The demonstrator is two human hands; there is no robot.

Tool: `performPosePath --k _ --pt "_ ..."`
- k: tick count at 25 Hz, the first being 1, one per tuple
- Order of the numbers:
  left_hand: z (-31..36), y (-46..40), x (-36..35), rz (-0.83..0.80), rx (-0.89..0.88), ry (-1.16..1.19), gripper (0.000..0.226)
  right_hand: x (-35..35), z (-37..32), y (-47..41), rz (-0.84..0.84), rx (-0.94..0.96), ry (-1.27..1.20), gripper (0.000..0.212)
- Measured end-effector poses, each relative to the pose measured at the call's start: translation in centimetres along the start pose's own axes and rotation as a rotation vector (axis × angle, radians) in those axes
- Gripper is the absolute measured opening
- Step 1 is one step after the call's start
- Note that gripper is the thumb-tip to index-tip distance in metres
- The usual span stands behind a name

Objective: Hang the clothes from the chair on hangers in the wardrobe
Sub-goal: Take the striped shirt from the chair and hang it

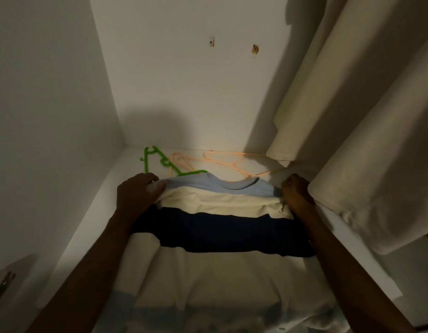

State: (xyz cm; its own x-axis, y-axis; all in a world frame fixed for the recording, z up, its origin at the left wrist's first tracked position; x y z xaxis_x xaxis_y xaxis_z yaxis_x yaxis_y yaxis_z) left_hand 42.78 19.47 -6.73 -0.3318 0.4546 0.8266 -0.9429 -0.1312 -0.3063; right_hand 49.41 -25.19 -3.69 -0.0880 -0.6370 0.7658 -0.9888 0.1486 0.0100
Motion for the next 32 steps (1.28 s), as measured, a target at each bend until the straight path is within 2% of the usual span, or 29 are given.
performPosePath --k 2,4,7,10,12,15,17,21,24,26,28,30,32 --pt "-0.3 0.0 -0.2 -0.005 0.023 0.0 0.052 -1.5 -2.8 -1.7 0.005 0.013 0.033 0.029" --pt "-0.4 0.1 -0.2 0.081 0.009 0.043 0.044 -3.2 -4.5 -3.2 -0.027 -0.005 0.103 0.036" --pt "-0.5 0.2 0.1 0.241 -0.054 0.044 0.038 -5.2 -4.7 -5.3 -0.062 0.054 0.317 0.024" --pt "-0.9 0.1 0.4 0.273 -0.062 0.063 0.03 -5.2 -4.4 -5.4 -0.011 0.134 0.461 0.018" --pt "-0.9 0.0 0.3 0.29 -0.052 0.064 0.033 -5.0 -4.0 -6.0 -0.013 0.193 0.377 0.018" --pt "-0.9 -0.3 0.0 0.307 -0.036 0.047 0.033 -3.8 -4.5 -6.3 -0.03 0.125 -0.089 0.034" --pt "-1.1 -0.7 -0.1 0.299 -0.028 0.047 0.033 -2.0 -5.5 -5.8 -0.008 0.161 -0.135 0.04" --pt "-1.5 -1.1 -0.3 0.301 -0.004 0.046 0.033 0.1 -8.7 -8.1 -0.162 0.286 -0.076 0.033" --pt "-1.2 -0.8 -0.3 0.355 -0.054 0.018 0.034 0.4 -12.1 -9.1 -0.094 0.271 0.053 0.015" --pt "-0.7 -0.5 0.1 0.418 -0.084 0.019 0.031 0.4 -13.1 -8.4 -0.097 0.268 0.046 0.009" --pt "0.8 -0.4 0.3 0.447 -0.114 0.004 0.028 0.6 -13.2 -7.3 -0.083 0.292 0.141 0.005" --pt "3.6 -0.2 -0.2 0.387 -0.183 0.021 0.031 0.9 -12.3 -7.2 -0.03 0.279 0.176 0.014" --pt "7.8 -0.2 -1.2 0.278 -0.338 0.067 0.039 0.9 -12.2 -6.9 0.017 0.326 0.179 0.015"
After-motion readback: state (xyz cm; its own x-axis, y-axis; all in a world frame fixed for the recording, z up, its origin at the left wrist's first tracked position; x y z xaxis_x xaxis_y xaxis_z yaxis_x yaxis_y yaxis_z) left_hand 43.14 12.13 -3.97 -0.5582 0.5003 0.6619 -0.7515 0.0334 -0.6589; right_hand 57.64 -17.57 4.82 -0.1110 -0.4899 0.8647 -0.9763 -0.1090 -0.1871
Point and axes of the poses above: each hand's wrist, its own y-axis away from the middle knuckle, its own x-axis out of the back of the hand, z = x × y, the point moved 2 cm from there along -y, towards the middle knuckle, and after that the axes turned 6 degrees about -z, right-handed, at the moved point
